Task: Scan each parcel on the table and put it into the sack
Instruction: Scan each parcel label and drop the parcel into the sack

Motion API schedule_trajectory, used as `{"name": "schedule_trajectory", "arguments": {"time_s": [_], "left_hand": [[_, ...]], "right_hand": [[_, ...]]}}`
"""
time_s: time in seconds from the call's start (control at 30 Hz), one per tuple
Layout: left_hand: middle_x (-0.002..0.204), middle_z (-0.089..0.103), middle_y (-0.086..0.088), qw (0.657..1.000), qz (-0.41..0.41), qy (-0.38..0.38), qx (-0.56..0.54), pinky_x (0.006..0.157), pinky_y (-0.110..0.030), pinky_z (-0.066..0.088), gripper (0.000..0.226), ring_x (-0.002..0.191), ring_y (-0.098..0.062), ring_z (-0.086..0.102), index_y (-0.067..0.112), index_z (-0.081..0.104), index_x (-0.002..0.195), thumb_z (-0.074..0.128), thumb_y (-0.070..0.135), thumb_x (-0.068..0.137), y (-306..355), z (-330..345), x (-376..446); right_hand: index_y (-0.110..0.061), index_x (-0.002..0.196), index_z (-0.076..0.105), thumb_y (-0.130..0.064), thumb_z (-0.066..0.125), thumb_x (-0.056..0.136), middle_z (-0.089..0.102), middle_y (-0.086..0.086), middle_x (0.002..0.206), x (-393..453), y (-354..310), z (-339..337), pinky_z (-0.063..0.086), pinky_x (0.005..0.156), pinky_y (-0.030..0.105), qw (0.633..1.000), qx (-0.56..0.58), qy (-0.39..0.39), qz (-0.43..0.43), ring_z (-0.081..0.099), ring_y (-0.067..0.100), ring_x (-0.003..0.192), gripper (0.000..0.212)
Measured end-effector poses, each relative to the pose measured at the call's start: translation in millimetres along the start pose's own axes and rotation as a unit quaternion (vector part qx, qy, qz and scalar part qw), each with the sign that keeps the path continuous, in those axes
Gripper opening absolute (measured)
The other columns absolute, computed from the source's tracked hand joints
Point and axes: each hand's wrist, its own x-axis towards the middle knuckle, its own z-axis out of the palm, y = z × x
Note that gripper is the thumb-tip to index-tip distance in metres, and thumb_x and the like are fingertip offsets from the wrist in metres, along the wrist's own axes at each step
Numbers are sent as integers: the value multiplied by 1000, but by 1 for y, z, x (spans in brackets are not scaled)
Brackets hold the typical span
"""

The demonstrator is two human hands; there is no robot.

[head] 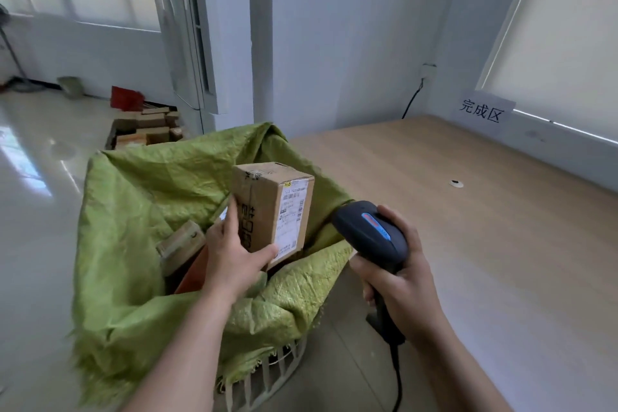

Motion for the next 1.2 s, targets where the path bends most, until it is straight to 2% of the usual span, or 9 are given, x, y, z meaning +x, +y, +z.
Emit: {"name": "schedule_trajectory", "arguments": {"time_s": [0.1,0.2,0.33,0.43,0.53,0.73,0.9,1.07,1.2], "left_hand": [[155,3,-15,991,-45,4,125,116,-49,12,108,144,-28,6,39,-9,150,72,36,79,-20,-7,15],[157,-12,-14,979,-75,19,188,116,-51,3,96,146,-31,-5,35,-5,152,64,38,84,-30,-7,28],[159,3,-14,989,2,60,135,115,-43,11,78,145,-30,7,26,18,152,61,33,88,-17,4,36],[155,21,-7,997,60,29,49,113,-38,20,70,142,-22,19,22,28,149,62,20,88,-5,21,39],[149,34,-1,993,115,-7,17,112,-37,28,66,137,-19,31,24,34,146,64,22,87,7,44,34],[141,42,4,978,167,-122,-33,106,-43,40,66,128,-14,41,32,37,144,67,33,86,33,91,4],[135,48,4,961,209,-179,-14,100,-44,44,68,121,-14,47,32,40,142,65,45,81,60,124,-38],[133,48,4,946,242,-216,5,101,-44,43,65,123,-16,45,33,40,142,68,38,83,86,153,-91],[135,48,1,924,281,-256,31,102,-46,42,65,126,-18,43,30,40,142,67,40,84,111,180,-143]], "right_hand": [[-49,115,56,-4,70,69,57,16,97,12,7,14,41,40,24,1000,2,-7,3,44,20,40,66],[-49,114,57,5,72,74,57,13,89,20,13,17,41,39,25,1000,1,-4,13,43,22,39,69],[-50,112,57,6,72,74,60,13,88,22,17,11,40,39,25,999,-17,17,21,44,21,42,69],[-49,115,57,-3,70,71,62,14,96,16,20,1,41,40,25,997,-36,46,41,45,22,44,65],[-48,116,55,-7,69,70,62,10,96,5,20,-14,42,42,28,993,-60,78,66,47,21,46,63],[-51,115,55,-9,69,70,60,9,98,-29,8,-51,45,44,34,983,-81,137,86,47,20,48,64],[-49,115,55,-6,69,71,61,8,95,-71,-15,-89,44,44,29,977,-76,183,77,46,22,47,63],[-53,112,56,12,68,83,63,0,86,-121,-35,-132,43,44,29,969,-92,223,59,47,22,45,72],[-51,114,55,0,73,77,63,1,88,-171,-56,-169,43,44,29,960,-82,263,42,47,22,45,66]]}}
